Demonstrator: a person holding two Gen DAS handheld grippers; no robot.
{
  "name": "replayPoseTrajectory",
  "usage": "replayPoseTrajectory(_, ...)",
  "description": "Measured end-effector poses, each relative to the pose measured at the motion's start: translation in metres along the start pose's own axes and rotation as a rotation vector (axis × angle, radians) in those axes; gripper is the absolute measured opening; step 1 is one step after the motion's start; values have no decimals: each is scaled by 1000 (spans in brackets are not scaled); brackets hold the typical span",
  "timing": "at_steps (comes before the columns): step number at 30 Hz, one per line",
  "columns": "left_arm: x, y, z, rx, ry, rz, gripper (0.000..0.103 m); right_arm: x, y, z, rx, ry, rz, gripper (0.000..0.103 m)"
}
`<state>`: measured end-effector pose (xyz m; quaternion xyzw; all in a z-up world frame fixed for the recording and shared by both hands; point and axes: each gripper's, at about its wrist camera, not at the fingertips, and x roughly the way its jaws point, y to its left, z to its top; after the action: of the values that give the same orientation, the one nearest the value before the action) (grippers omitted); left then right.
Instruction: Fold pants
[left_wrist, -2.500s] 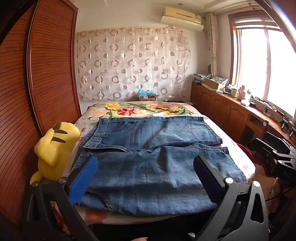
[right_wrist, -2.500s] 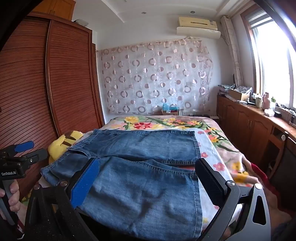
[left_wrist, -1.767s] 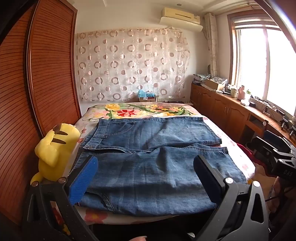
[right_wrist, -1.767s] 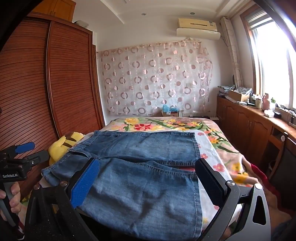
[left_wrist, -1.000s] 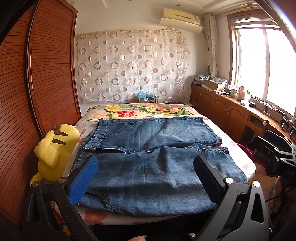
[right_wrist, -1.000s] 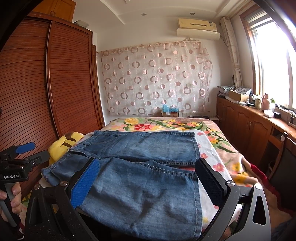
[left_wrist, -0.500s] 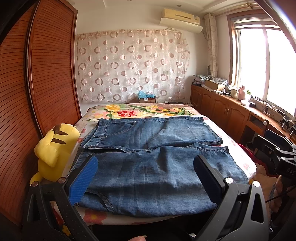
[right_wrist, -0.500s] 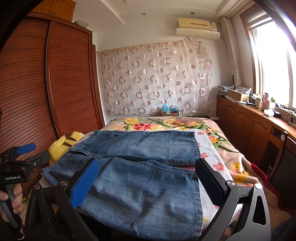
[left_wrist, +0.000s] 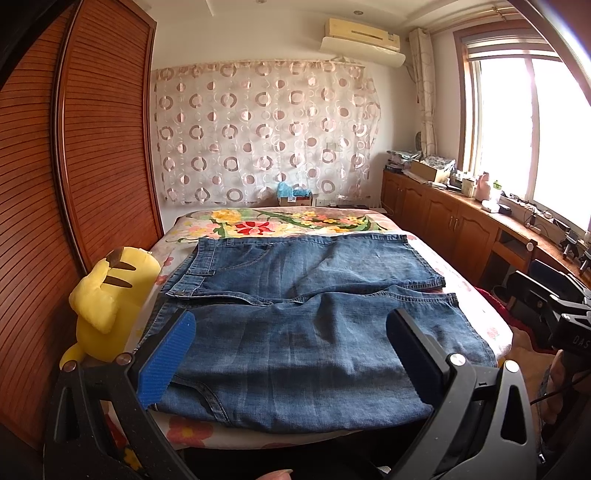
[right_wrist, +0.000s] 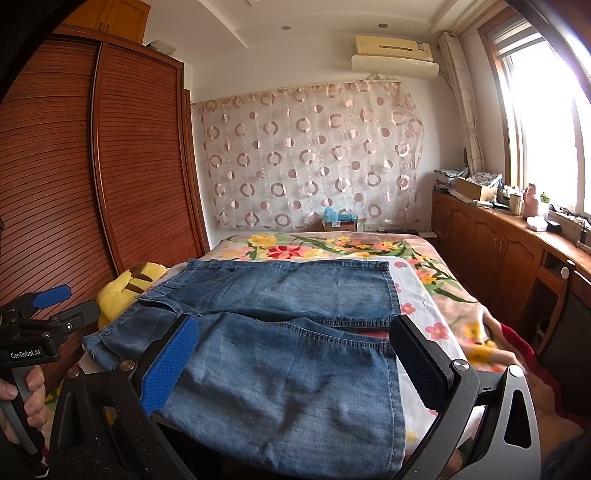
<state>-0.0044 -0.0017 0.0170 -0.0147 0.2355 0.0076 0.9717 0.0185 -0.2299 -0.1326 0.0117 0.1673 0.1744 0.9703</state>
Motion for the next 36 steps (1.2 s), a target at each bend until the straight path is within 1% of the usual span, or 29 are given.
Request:
replayPoseTrajectory(20, 3, -2, -2, 2, -2, 2, 103, 2, 0, -2, -11, -2, 6, 103)
replayPoseTrajectory(24, 16, 3, -6, 4, 39, 6, 103, 10, -6, -6, -16, 27, 7, 103)
replayPoseTrajectory(28, 22, 6, -14, 2, 56, 10, 103, 13, -10, -7, -18, 50, 3, 103)
replayPoseTrajectory(36, 38, 29, -26, -20, 95, 37, 103, 26, -16, -11, -30, 99, -11, 103)
